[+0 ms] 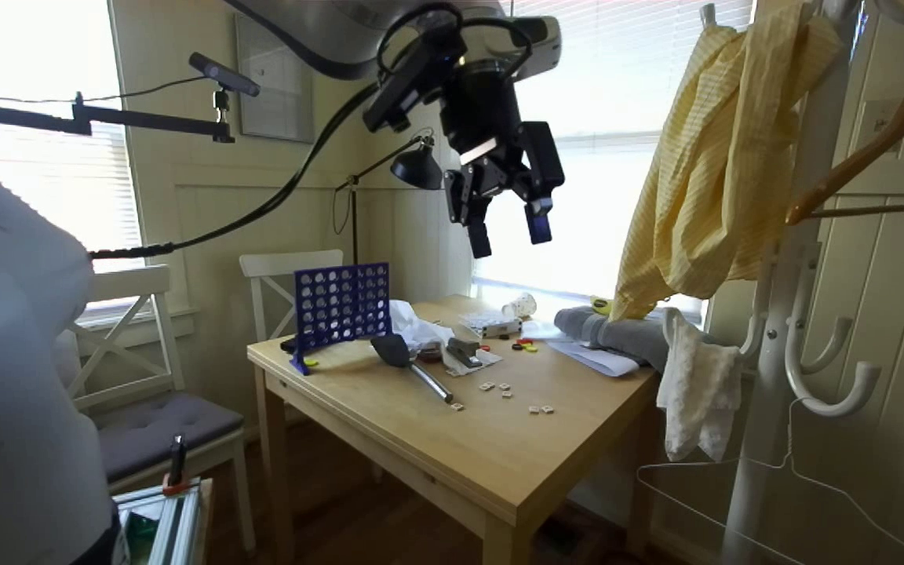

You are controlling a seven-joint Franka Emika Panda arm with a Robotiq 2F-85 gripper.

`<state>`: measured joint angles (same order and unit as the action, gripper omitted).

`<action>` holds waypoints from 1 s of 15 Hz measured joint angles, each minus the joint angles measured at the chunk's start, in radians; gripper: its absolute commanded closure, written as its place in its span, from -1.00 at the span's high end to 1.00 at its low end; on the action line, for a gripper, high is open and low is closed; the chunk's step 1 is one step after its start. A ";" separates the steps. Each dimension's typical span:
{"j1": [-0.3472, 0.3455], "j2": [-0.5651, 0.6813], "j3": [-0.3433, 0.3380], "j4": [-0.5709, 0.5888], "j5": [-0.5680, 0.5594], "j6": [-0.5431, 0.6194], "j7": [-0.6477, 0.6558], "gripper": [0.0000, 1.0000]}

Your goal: Take the hanger off of the coat hanger

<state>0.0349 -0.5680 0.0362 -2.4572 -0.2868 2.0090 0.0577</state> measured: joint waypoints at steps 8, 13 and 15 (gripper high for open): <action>-0.007 0.030 -0.068 0.016 0.064 0.010 -0.043 1.00; -0.048 0.057 -0.081 0.010 0.065 0.142 0.001 1.00; -0.065 0.106 -0.110 0.013 0.076 0.200 -0.011 1.00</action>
<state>-0.0303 -0.4624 -0.0733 -2.4444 -0.2106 2.2089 0.0468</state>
